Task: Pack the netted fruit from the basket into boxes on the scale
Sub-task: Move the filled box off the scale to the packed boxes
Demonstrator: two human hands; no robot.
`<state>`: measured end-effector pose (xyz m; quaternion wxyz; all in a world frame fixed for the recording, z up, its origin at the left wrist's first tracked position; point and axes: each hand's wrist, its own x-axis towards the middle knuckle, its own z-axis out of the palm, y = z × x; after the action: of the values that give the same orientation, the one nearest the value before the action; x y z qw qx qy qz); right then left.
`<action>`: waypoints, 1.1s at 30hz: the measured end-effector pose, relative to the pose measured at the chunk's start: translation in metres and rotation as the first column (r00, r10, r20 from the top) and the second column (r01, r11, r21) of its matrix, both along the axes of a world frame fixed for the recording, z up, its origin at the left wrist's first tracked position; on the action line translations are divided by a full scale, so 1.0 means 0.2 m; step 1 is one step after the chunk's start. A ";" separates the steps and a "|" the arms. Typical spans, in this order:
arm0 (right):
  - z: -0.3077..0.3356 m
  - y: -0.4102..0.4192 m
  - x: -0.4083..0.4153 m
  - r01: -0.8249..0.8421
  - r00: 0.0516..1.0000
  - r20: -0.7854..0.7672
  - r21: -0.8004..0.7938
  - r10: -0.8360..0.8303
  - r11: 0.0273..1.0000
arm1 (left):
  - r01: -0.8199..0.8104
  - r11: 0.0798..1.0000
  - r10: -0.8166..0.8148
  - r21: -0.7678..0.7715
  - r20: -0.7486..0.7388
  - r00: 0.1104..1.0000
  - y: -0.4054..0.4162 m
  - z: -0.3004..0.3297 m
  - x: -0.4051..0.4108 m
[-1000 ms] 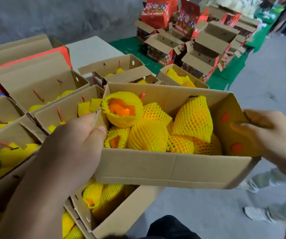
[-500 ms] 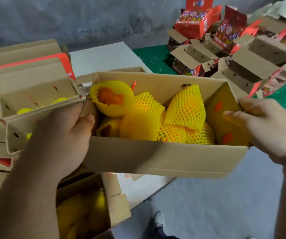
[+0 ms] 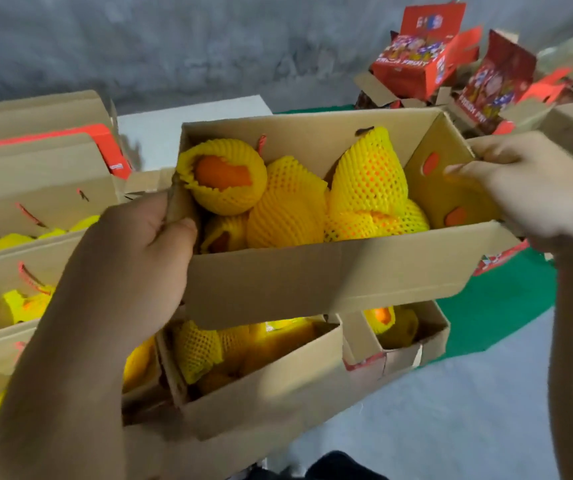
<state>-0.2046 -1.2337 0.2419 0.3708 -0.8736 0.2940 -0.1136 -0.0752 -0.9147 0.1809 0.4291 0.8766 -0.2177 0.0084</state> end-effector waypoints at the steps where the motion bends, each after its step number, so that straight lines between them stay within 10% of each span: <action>1: 0.00 -0.08 0.04 0.020 0.999 0.026 0.010 -0.020 1.000 | 0.007 1.000 -0.007 0.014 0.008 1.000 -0.07 0.01 0.05; 13: -0.33 -0.85 0.57 0.174 0.967 0.097 0.419 -0.234 0.891 | 0.015 0.879 -0.078 0.476 0.112 0.991 -1.31 0.06 1.21; 21: -1.03 -0.81 0.96 0.343 0.906 -0.202 0.865 -0.371 0.366 | 0.075 0.895 -0.086 0.441 0.005 0.996 -1.83 -0.32 1.46; 25: -1.21 -0.79 1.09 0.479 0.860 -0.433 0.868 -0.272 0.133 | 0.119 0.892 -0.047 0.436 -0.173 0.984 -1.92 -0.62 1.23; 31: -1.14 -1.04 1.01 0.330 0.914 -0.341 0.940 0.221 0.087 | -0.188 0.903 0.303 0.386 -0.265 0.915 -1.84 -0.96 0.66; 33: -1.11 -1.21 0.97 0.231 0.870 -0.309 0.944 0.384 0.238 | -0.227 0.884 0.359 0.409 -0.283 0.889 -1.83 -0.99 0.61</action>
<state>-0.0104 -1.4750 0.0201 0.7465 -0.4670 0.3367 0.3335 0.0468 -1.2805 -0.0171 0.2843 0.9509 0.0018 -0.1226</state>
